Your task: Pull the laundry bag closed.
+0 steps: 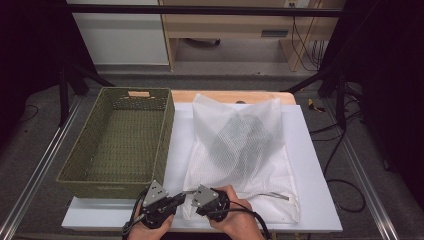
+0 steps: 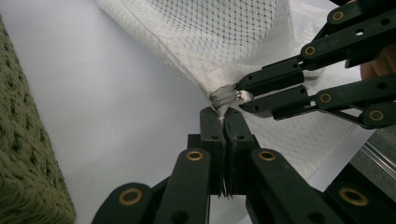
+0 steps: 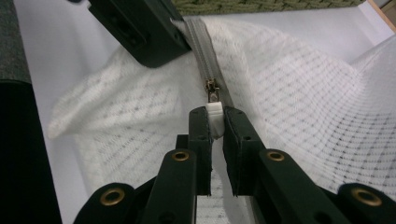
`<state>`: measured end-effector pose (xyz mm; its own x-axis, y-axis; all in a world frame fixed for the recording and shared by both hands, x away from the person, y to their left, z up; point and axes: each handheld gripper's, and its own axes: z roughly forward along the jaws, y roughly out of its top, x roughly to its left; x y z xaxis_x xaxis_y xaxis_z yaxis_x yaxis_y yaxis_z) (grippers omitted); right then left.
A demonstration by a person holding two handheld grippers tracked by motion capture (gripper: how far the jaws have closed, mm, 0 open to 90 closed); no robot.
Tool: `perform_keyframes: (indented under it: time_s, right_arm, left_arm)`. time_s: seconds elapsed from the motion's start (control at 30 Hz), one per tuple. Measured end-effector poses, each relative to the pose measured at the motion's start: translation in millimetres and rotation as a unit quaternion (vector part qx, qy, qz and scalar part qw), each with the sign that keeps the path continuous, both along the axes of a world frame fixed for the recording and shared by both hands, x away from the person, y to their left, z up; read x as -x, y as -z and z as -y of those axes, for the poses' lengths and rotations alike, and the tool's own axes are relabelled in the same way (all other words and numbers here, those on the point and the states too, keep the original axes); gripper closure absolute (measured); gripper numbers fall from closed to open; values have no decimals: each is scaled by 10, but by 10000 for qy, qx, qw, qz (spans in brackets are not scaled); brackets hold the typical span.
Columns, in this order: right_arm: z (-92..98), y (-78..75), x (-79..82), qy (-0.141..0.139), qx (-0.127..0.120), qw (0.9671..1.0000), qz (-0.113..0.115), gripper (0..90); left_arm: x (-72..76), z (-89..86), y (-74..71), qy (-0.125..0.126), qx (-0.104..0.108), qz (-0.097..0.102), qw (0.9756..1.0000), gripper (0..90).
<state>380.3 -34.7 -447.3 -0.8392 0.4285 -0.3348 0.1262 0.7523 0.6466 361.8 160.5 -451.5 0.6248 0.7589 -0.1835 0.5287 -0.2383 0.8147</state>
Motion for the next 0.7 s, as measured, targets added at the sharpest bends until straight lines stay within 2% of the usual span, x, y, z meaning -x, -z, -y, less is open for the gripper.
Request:
perform_keyframes:
  time_s: [0.23,0.33,0.5,0.7]
  right_arm:
    - [90,44,-38,19,112,9999,-25,820]
    - [225,74,-71,145,70,9998,-116,819]
    - [247,95,-86,187,104,9996,-191,818]
    - [238,129,-114,163,29,9995,-256,818]
  left_arm:
    - [2,-11,-1,-32,3,6,10000,884]
    - [-12,-8,11,13,-20,-13,10000,884]
    - [-16,32,34,-1,-68,-3,10000,883]
    - [-27,25,42,-8,-71,-25,10000,883]
